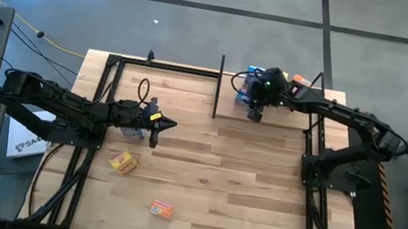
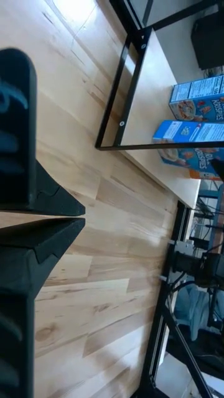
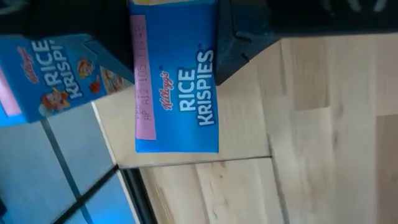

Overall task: Stack cereal on shelf
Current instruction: Put the bottom blue cereal box on the shelf aligned with the other yellow cereal box

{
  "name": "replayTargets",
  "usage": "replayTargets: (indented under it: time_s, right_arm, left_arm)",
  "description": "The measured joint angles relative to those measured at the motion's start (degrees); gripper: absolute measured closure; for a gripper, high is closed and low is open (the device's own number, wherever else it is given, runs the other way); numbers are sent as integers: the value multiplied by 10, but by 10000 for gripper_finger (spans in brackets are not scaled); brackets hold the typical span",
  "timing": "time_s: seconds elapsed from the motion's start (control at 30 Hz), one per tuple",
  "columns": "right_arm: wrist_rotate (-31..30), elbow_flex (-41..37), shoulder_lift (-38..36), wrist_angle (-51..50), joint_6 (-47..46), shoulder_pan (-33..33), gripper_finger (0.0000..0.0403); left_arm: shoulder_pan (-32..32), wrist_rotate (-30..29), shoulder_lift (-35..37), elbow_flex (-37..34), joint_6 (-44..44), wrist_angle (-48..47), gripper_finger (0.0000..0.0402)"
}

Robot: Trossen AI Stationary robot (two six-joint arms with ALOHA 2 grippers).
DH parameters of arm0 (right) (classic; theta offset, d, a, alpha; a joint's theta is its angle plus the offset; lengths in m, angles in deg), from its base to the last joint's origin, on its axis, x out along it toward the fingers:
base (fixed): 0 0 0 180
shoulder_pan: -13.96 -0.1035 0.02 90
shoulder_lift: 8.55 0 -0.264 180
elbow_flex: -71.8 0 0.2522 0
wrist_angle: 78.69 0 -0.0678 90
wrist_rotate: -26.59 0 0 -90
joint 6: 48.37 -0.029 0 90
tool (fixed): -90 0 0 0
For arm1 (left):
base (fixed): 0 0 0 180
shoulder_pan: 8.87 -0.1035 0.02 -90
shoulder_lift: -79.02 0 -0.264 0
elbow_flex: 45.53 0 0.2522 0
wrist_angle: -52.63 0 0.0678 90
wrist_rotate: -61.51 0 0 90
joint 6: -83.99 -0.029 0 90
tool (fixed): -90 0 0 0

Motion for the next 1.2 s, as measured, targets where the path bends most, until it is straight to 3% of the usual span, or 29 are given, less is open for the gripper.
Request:
replayTargets:
  time_s: [0.63, 0.9, 1.2]
  right_arm:
    - [-103, -1, 2, 22, -18, 0, 154]
    - [-129, 23, -1, 30, -47, -14, 148]
    - [-155, 68, -44, -31, -124, -101, 157]
  left_arm:
    - [0, 0, 0, 0, 0, -2, 392]
    - [0, -1, 0, 0, 0, -2, 392]
    - [0, -2, 0, 0, -1, -2, 392]
